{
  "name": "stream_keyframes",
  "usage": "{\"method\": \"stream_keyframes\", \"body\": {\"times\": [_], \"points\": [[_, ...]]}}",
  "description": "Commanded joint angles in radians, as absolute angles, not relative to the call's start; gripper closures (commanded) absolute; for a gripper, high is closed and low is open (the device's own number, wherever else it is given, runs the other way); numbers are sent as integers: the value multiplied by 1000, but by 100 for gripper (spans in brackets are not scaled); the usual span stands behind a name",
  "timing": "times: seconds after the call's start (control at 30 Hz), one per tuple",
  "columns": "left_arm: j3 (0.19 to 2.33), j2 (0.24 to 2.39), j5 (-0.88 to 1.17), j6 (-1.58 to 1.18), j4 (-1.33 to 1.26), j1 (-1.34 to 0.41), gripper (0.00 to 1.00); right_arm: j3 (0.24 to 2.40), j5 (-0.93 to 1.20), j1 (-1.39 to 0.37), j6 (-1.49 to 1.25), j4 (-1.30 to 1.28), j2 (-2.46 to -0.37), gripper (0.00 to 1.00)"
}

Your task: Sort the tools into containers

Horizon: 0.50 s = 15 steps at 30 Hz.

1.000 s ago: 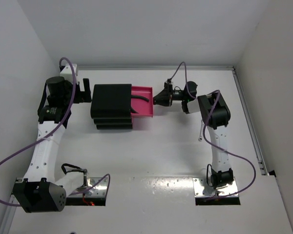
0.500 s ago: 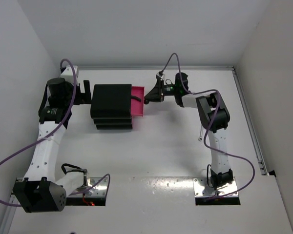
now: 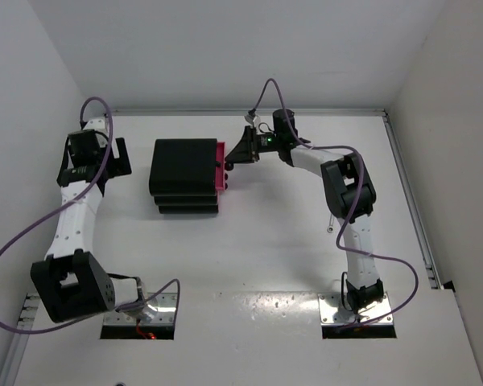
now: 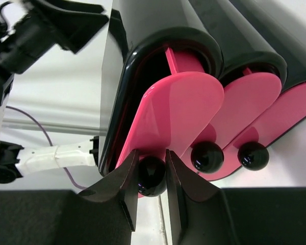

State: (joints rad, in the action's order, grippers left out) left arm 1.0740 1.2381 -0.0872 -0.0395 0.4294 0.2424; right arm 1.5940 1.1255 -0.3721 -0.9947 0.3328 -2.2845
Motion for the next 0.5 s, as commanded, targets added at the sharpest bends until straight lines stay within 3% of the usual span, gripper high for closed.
{"method": "stream_keyframes", "body": {"times": [0.0, 0.17, 0.47], "points": [[1092, 1285, -20, -35, 453, 253, 1, 1618, 1094, -409, -937, 285, -2289, 74], [1069, 1305, 156, 15, 453, 244, 1, 1628, 1094, -419, -937, 285, -2298, 73], [1039, 1315, 299, 41, 453, 201, 1, 1628, 1094, -428, -937, 285, -2318, 71]]}}
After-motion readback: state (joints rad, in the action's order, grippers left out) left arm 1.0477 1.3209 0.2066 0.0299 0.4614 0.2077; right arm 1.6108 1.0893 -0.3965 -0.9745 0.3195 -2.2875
